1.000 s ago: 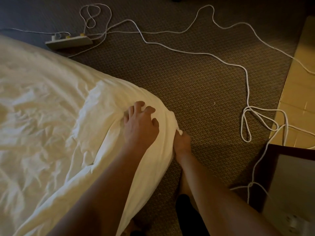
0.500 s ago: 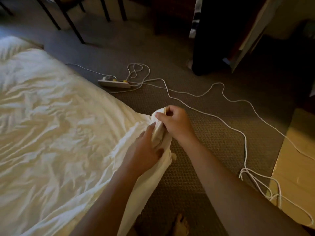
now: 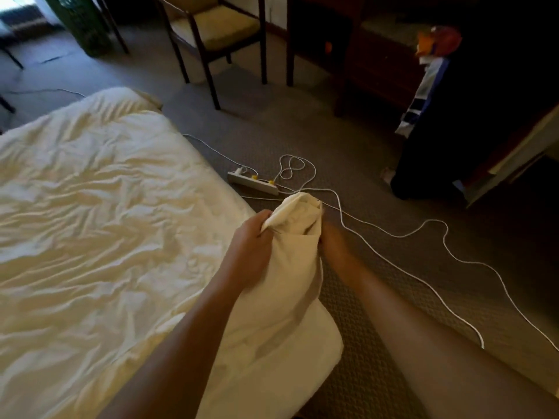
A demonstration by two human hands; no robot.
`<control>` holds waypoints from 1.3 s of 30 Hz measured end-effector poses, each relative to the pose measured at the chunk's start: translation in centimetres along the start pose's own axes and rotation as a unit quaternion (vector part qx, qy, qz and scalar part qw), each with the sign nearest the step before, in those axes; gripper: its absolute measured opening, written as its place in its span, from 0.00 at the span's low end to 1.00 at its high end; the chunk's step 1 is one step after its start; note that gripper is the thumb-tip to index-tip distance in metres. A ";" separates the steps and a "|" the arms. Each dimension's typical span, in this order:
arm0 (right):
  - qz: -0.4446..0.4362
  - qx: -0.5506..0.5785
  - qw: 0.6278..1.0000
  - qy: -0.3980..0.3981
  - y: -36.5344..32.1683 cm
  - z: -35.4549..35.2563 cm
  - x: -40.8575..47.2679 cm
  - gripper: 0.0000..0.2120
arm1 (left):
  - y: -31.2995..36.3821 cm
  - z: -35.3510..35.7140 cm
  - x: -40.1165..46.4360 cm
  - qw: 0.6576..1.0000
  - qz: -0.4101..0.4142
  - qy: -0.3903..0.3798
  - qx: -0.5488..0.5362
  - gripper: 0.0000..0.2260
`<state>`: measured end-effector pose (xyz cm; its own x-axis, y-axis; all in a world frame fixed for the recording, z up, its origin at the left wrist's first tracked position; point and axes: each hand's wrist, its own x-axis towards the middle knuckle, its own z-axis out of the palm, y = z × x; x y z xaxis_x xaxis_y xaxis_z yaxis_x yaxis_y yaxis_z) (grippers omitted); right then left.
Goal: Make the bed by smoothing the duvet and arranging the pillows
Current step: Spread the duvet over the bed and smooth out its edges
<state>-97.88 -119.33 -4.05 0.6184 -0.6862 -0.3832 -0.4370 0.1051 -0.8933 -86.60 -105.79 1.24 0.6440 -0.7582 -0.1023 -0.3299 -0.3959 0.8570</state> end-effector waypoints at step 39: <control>-0.033 -0.203 0.979 0.011 -6.8 16.7 44.6 0.14 | -19.6 -16.4 37.3 0.916 -0.210 0.117 0.321 0.15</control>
<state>-56.44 -138.63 -18.98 0.6411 -0.6983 -0.3183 -0.6226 -0.2308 -0.7477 -44.84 -117.81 -11.11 0.9131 -0.3664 -0.1788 -0.3084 -0.9077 0.2847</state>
